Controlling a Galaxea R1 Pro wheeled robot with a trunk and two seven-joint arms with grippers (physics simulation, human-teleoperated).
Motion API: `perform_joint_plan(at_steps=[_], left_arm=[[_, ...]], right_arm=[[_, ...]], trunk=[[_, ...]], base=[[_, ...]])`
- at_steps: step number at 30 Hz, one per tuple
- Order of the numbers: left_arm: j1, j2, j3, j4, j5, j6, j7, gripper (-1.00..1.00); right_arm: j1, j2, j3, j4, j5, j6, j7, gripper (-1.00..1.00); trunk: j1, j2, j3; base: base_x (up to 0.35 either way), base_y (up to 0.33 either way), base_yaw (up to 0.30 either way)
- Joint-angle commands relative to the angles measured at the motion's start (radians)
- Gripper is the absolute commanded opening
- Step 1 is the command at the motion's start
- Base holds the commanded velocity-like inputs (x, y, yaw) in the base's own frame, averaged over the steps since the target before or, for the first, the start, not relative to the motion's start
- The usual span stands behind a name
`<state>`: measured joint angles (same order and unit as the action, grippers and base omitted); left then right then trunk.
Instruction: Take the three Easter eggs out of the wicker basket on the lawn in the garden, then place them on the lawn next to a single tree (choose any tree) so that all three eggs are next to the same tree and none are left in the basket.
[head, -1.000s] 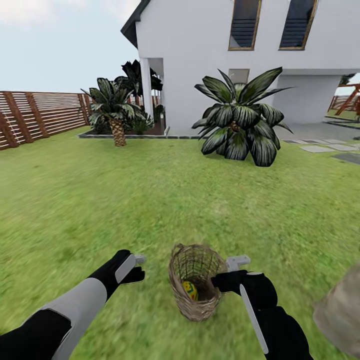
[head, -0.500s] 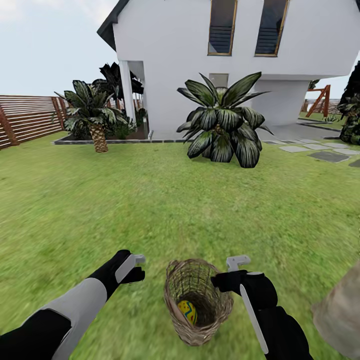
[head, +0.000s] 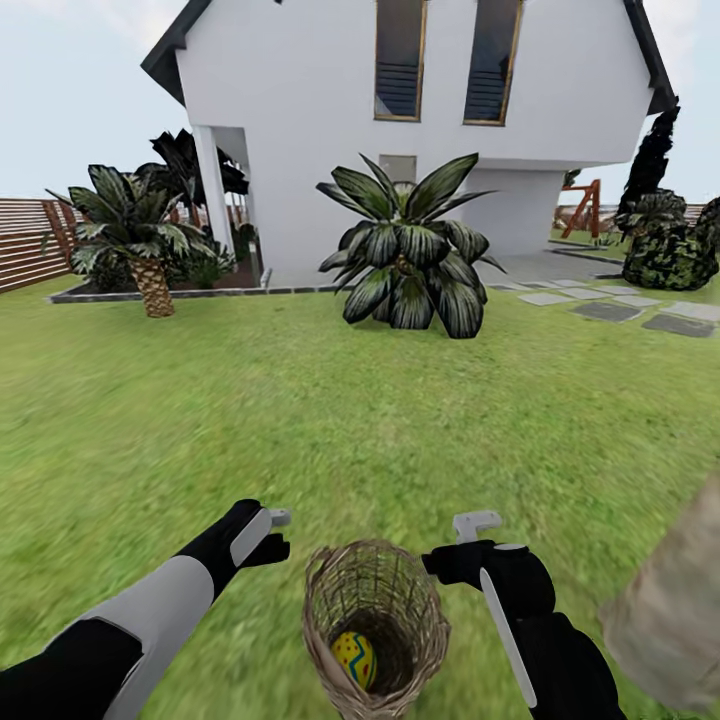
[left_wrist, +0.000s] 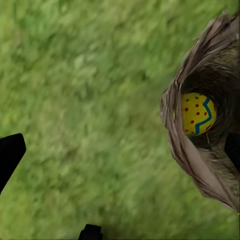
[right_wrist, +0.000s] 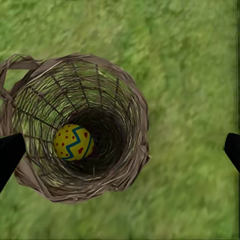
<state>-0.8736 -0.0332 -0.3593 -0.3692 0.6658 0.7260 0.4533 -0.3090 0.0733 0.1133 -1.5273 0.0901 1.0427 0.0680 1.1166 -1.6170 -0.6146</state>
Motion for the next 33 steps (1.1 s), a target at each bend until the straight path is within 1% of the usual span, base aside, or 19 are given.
perform_joint_plan(at_steps=[1, 33], left_arm=[[0.000, 0.001, -0.007, -0.002, 0.011, 0.003, 0.008, 1.00], [0.001, 0.001, -0.007, -0.001, 0.008, 0.003, 0.010, 1.00]], right_arm=[[-0.001, 0.000, 0.000, -0.001, 0.010, 0.004, 0.007, 1.00], [-0.001, 0.000, 0.000, -0.001, 0.010, 0.004, 0.007, 1.00]], trunk=[[0.000, 0.000, 0.000], [0.000, 0.000, 0.039]], base=[[0.095, 0.002, -0.215], [0.009, 0.000, -0.215]])
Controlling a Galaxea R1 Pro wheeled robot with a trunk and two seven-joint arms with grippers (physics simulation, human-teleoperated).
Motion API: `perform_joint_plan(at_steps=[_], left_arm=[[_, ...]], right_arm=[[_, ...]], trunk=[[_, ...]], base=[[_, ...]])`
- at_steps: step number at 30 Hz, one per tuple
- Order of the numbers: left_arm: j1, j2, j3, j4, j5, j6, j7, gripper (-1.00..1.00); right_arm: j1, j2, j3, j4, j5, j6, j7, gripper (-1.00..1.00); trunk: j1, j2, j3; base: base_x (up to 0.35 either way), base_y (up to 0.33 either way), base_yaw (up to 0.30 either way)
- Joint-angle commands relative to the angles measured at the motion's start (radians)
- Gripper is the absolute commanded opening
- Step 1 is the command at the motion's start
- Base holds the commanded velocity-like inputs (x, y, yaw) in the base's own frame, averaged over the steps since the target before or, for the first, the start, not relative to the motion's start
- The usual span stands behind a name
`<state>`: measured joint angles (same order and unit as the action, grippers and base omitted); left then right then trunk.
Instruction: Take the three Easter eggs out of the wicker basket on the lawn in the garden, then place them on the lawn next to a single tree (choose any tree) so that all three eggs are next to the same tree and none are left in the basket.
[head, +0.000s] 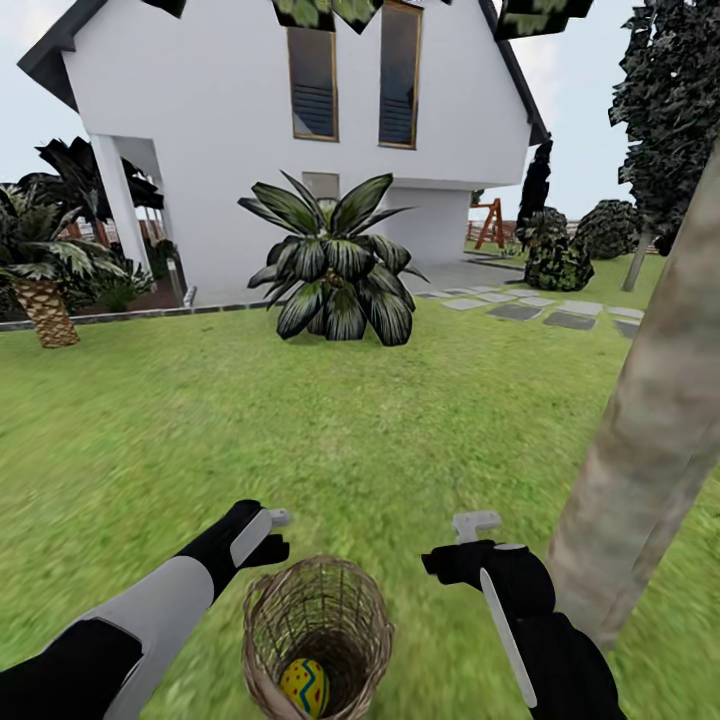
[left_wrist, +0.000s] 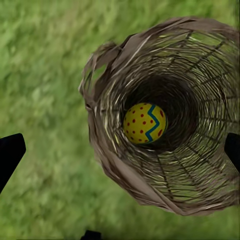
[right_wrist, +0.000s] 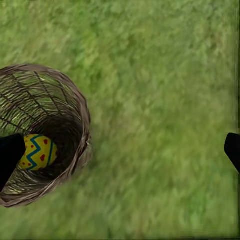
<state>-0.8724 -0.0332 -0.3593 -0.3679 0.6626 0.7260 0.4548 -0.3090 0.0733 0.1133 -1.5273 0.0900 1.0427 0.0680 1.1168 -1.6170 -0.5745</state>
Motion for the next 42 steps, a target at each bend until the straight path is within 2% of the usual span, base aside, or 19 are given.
perform_joint_plan(at_steps=[1, 31, 42], left_arm=[[0.000, 0.001, -0.007, -0.002, 0.011, 0.003, 0.008, 1.00], [0.000, 0.001, -0.007, -0.003, 0.011, 0.003, 0.008, 1.00], [0.000, 0.001, -0.007, -0.005, 0.010, 0.003, 0.008, 1.00]], right_arm=[[-0.001, 0.000, 0.000, -0.001, 0.010, 0.004, 0.007, 1.00], [-0.001, 0.000, 0.001, -0.001, 0.011, 0.004, 0.007, 1.00], [-0.001, 0.000, 0.001, -0.001, 0.011, 0.004, 0.007, 1.00]], trunk=[[0.000, -0.001, 0.000], [0.000, -0.001, 0.037], [0.000, -0.001, 0.043]], base=[[0.000, 0.000, -0.215], [0.002, 0.000, -0.214], [0.071, 0.017, -0.075]])
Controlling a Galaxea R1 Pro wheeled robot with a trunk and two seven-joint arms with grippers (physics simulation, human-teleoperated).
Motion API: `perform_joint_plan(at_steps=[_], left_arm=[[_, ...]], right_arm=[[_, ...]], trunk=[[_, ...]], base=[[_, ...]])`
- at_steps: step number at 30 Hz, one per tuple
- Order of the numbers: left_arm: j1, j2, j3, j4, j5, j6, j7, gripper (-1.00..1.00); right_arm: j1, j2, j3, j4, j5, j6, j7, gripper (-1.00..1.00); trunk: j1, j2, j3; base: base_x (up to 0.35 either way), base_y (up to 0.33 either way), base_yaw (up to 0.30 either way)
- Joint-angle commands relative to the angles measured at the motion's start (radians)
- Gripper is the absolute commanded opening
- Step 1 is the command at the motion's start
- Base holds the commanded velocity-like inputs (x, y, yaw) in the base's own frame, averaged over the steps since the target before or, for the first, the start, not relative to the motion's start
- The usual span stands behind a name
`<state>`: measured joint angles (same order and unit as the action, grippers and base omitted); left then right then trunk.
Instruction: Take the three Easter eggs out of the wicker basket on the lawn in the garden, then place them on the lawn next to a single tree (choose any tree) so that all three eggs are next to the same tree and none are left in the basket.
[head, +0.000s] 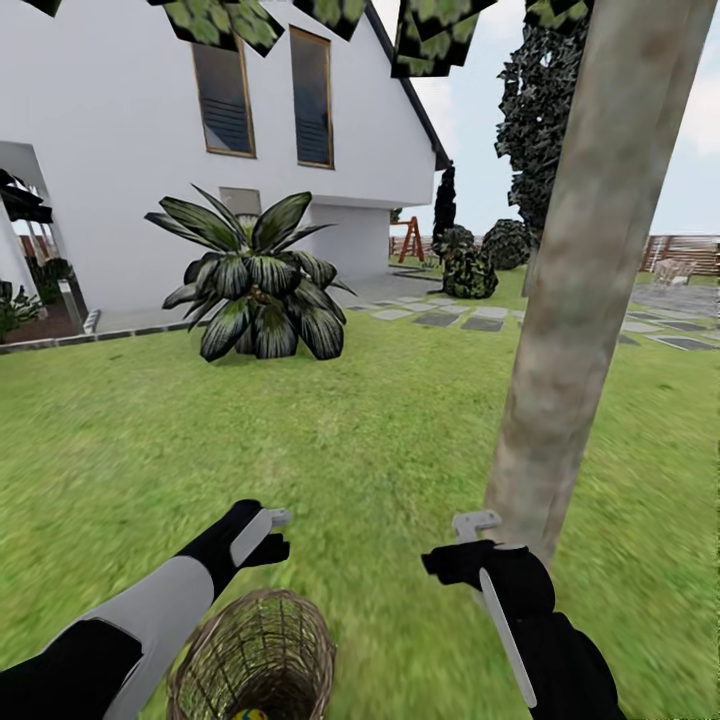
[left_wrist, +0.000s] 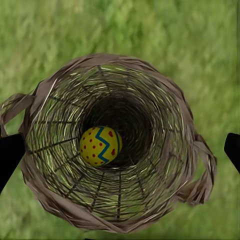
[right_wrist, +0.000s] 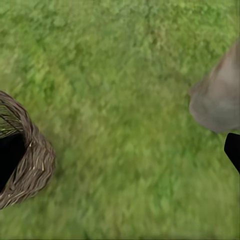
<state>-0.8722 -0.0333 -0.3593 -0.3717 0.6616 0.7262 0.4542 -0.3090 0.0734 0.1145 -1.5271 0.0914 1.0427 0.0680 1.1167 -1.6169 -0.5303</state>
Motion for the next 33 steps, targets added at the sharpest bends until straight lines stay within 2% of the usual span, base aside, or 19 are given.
perform_joint_plan(at_steps=[1, 14, 23, 33], left_arm=[[-0.001, 0.001, -0.007, -0.002, 0.011, 0.002, 0.008, 1.00], [-0.001, 0.001, -0.007, -0.002, 0.010, 0.002, 0.008, 1.00], [-0.001, 0.001, -0.008, -0.001, 0.010, 0.002, 0.008, 1.00], [-0.001, 0.000, -0.011, -0.001, 0.010, 0.002, 0.009, 1.00]], right_arm=[[-0.001, 0.000, 0.000, -0.001, 0.010, 0.004, 0.007, 1.00], [-0.001, 0.000, -0.001, -0.001, 0.009, 0.004, 0.007, 1.00], [-0.001, 0.000, 0.000, -0.001, 0.010, 0.004, 0.007, 1.00], [-0.001, 0.000, 0.000, -0.001, 0.010, 0.004, 0.007, 1.00]], trunk=[[0.000, -0.001, 0.000], [0.000, -0.001, 0.018], [0.000, -0.001, 0.028], [0.000, -0.001, 0.030]], base=[[0.023, 0.006, -0.124], [0.006, 0.007, -0.165], [0.000, 0.166, -0.155], [0.000, 0.135, -0.025]])
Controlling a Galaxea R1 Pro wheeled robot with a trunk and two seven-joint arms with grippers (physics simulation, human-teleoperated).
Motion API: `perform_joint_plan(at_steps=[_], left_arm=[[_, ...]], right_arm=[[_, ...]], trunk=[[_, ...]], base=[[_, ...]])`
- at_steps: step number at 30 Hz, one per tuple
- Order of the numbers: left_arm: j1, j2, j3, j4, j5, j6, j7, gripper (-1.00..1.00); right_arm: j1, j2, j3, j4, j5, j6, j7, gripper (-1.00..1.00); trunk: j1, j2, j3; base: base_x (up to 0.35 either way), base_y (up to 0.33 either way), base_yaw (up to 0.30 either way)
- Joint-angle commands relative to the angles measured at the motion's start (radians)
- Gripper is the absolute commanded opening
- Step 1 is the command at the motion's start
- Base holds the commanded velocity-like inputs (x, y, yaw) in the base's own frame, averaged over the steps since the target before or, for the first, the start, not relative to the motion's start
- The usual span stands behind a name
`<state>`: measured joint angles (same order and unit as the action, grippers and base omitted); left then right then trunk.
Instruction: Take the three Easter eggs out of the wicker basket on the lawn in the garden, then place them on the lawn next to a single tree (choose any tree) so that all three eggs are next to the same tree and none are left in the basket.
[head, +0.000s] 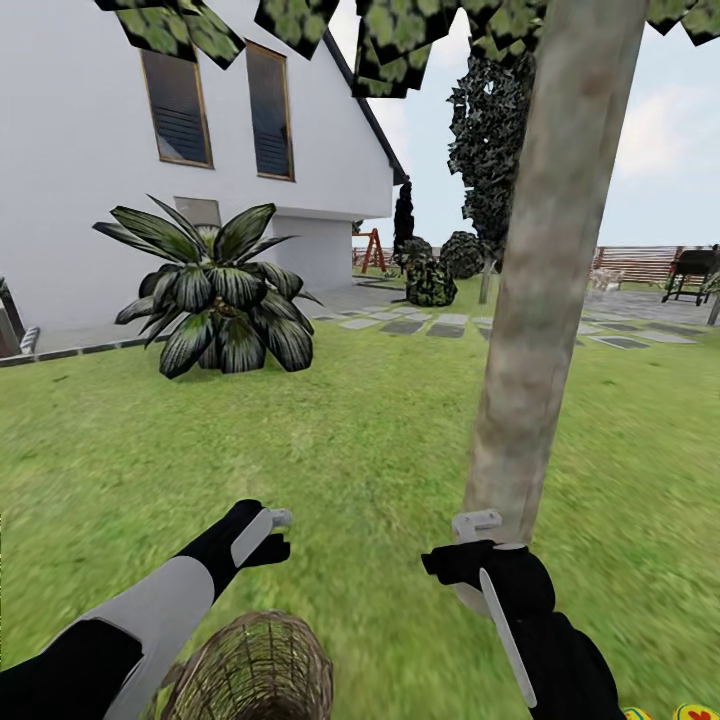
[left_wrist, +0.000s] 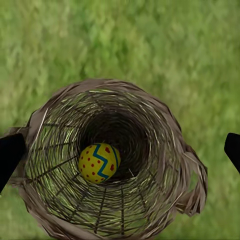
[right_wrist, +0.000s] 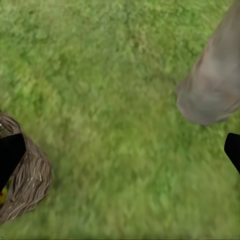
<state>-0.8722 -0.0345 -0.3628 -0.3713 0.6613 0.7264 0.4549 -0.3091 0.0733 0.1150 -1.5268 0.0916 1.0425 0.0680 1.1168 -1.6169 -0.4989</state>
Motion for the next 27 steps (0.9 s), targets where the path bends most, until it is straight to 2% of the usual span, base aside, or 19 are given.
perform_joint_plan(at_steps=[1, 25, 27], left_arm=[[-0.001, 0.001, -0.008, -0.002, 0.010, 0.002, 0.008, 1.00], [-0.001, 0.001, -0.007, 0.000, 0.007, 0.004, 0.007, 1.00], [-0.001, 0.001, -0.007, 0.000, 0.007, 0.004, 0.007, 1.00]], right_arm=[[-0.001, 0.000, 0.000, -0.001, 0.010, 0.005, 0.007, 1.00], [-0.001, 0.000, 0.000, -0.001, 0.010, 0.005, 0.007, 1.00], [-0.001, 0.000, 0.000, -0.001, 0.010, 0.005, 0.007, 1.00]], trunk=[[0.000, -0.001, -0.001], [0.000, -0.001, -0.001], [0.008, -0.015, -0.007]], base=[[0.000, 0.116, -0.004], [0.000, 0.013, 0.000], [0.000, 0.000, 0.000]])
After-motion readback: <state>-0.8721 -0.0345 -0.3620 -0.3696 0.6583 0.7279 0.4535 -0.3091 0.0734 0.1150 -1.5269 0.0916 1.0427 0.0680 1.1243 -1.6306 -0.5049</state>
